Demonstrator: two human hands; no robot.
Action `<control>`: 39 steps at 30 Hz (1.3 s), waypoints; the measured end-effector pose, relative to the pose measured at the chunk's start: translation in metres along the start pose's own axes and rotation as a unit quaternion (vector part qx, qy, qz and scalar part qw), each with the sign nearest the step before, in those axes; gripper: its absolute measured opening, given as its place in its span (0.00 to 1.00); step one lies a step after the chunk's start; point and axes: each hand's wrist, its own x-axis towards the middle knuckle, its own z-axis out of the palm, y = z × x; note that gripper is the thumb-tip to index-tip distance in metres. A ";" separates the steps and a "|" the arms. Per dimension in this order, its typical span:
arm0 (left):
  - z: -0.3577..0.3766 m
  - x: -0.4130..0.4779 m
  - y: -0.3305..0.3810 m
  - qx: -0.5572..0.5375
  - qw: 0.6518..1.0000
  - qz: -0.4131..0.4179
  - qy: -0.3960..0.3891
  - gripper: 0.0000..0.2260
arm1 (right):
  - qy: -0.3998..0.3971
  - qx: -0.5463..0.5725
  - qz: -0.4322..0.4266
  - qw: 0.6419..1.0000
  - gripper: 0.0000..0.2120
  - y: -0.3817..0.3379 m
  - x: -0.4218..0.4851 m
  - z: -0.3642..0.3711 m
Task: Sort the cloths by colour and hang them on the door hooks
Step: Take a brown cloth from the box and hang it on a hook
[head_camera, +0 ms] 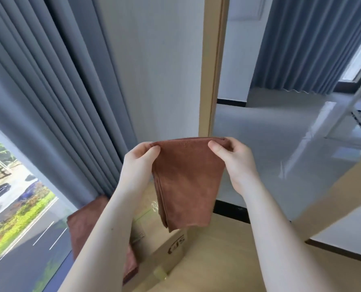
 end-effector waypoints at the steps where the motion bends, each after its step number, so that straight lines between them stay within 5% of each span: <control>1: 0.007 -0.003 0.001 0.000 1.000 -0.002 -0.005 0.09 | 0.008 -0.004 0.001 1.000 0.06 -0.001 -0.003 -0.009; 11: 0.124 -0.043 0.016 0.037 0.983 0.015 -0.177 0.08 | 0.160 -0.004 0.024 0.987 0.07 -0.012 -0.062 -0.141; 19: 0.219 -0.065 0.027 0.061 0.932 0.101 -0.342 0.12 | 0.311 -0.025 0.027 0.950 0.05 -0.020 -0.134 -0.224; 31: 0.331 -0.131 0.021 0.023 0.836 0.084 -0.542 0.11 | 0.551 -0.011 0.038 0.834 0.07 -0.016 -0.251 -0.271; 39: 0.365 -0.204 0.007 -0.007 0.732 0.072 -0.677 0.14 | 0.683 -0.002 0.027 0.730 0.07 0.000 -0.348 -0.258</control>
